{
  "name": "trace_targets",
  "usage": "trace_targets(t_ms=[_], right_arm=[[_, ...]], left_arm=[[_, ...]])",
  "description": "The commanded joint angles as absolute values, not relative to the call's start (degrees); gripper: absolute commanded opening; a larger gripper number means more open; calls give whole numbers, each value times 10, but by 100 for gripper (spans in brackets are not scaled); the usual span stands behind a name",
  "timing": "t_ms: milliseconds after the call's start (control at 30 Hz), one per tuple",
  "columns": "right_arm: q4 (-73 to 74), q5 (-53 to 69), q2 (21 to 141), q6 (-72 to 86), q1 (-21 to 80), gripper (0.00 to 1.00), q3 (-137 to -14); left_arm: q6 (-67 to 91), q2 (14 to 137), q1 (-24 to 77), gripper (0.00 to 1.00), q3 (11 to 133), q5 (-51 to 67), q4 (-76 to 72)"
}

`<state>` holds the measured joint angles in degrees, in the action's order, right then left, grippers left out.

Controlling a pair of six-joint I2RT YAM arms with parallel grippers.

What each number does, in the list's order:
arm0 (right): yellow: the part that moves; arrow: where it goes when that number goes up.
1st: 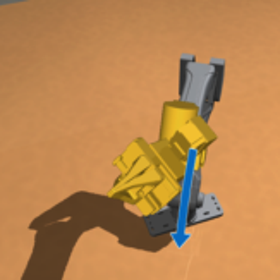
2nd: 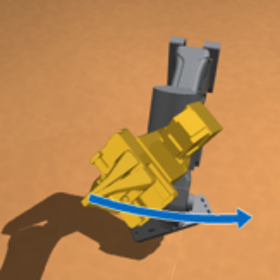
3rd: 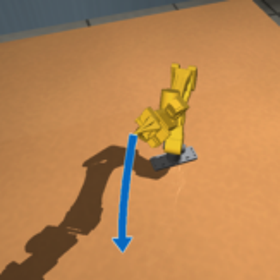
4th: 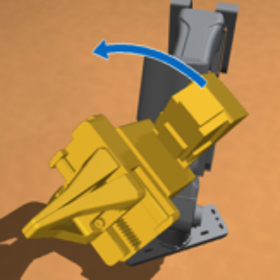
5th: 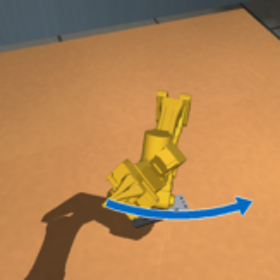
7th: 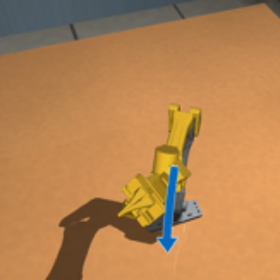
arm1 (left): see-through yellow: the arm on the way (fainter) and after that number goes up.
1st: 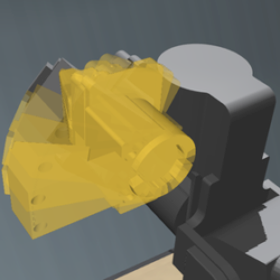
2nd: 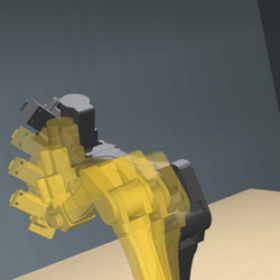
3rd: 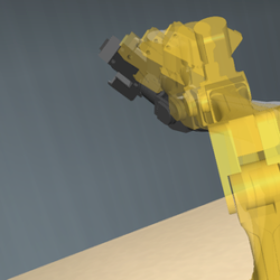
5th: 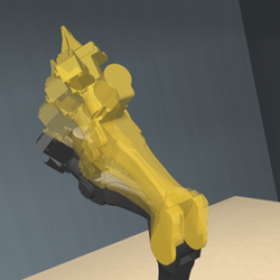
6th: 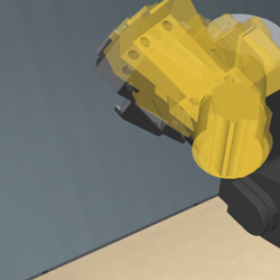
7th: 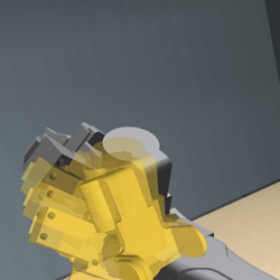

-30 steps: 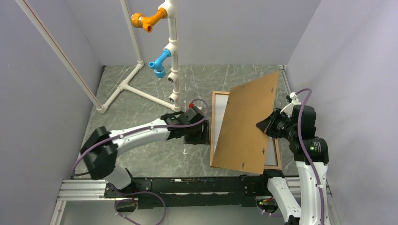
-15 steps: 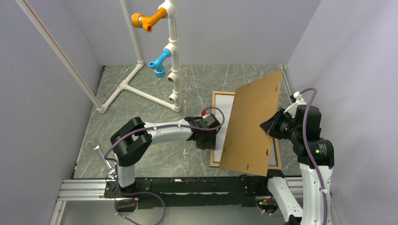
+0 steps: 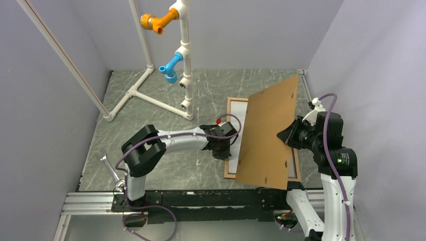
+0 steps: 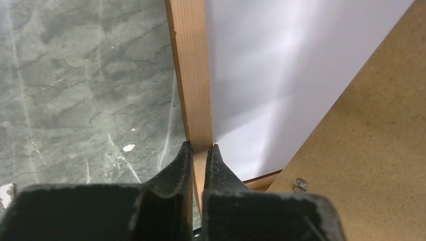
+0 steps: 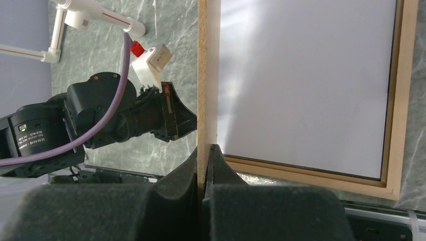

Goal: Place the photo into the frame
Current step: Move the photo frame to the center of the board, then place the photo frame item in the photo frame.

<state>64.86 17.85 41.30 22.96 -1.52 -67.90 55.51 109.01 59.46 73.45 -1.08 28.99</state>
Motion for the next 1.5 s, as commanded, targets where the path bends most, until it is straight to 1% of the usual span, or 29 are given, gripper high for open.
trace_targets(t_ms=[0,167,767,900,1133,1200,1267,1367,1433,1467], right_arm=[[609,223,406,228,-16,0,-687],[589,272,400,233,-15,0,-672],[552,311,387,250,-15,0,-624],[540,329,386,258,-15,0,-613],[529,347,388,265,-15,0,-612],[528,350,390,264,-15,0,-613],[531,353,398,262,-15,0,-617],[524,370,409,265,-15,0,-625],[518,379,417,268,-15,0,-630],[516,382,421,268,-16,0,-632]], left_arm=[[560,1066,575,0,688,-49,303],[573,1019,557,0,643,-62,306],[627,877,525,0,490,-95,317],[622,858,523,0,475,-104,320],[594,865,521,0,484,-101,324],[584,864,521,3,491,-102,324],[571,859,521,9,499,-106,327],[555,847,520,20,511,-103,328],[544,836,520,36,519,-98,326],[541,831,520,47,524,-96,327]])
